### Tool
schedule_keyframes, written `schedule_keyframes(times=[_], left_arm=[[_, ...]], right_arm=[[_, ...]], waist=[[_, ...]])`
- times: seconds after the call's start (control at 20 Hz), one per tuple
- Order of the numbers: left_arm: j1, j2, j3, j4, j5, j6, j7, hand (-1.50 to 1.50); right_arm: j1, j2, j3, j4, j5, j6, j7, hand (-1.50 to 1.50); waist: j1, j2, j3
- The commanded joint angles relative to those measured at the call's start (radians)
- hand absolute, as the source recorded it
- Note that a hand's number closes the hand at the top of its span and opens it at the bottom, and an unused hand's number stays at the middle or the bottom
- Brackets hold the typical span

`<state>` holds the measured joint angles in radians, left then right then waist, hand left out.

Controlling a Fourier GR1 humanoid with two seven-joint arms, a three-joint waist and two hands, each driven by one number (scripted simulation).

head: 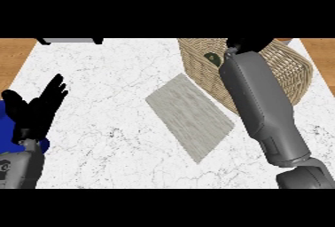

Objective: Pick the squash from the placemat and place it in the basket

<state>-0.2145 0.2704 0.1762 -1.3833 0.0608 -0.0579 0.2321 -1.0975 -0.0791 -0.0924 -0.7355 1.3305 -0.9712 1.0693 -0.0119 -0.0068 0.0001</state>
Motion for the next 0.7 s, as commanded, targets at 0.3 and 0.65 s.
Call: schedule_keyframes(times=[0.3,0.65], left_arm=[[0.044,0.019,0.038,0.002,0.015,-0.004,-0.003,0.00],[0.079,0.001,0.024,-0.051,0.000,0.019,0.005,0.00]], right_arm=[[0.318,0.017,-0.031,-0.548,-0.080,0.016,0.045,-1.50],[0.699,0.008,0.129,-0.985,-0.233,0.176,0.022,-1.50]], waist=[[-0.063,-0.022,0.000],[-0.068,-0.023,0.000]])
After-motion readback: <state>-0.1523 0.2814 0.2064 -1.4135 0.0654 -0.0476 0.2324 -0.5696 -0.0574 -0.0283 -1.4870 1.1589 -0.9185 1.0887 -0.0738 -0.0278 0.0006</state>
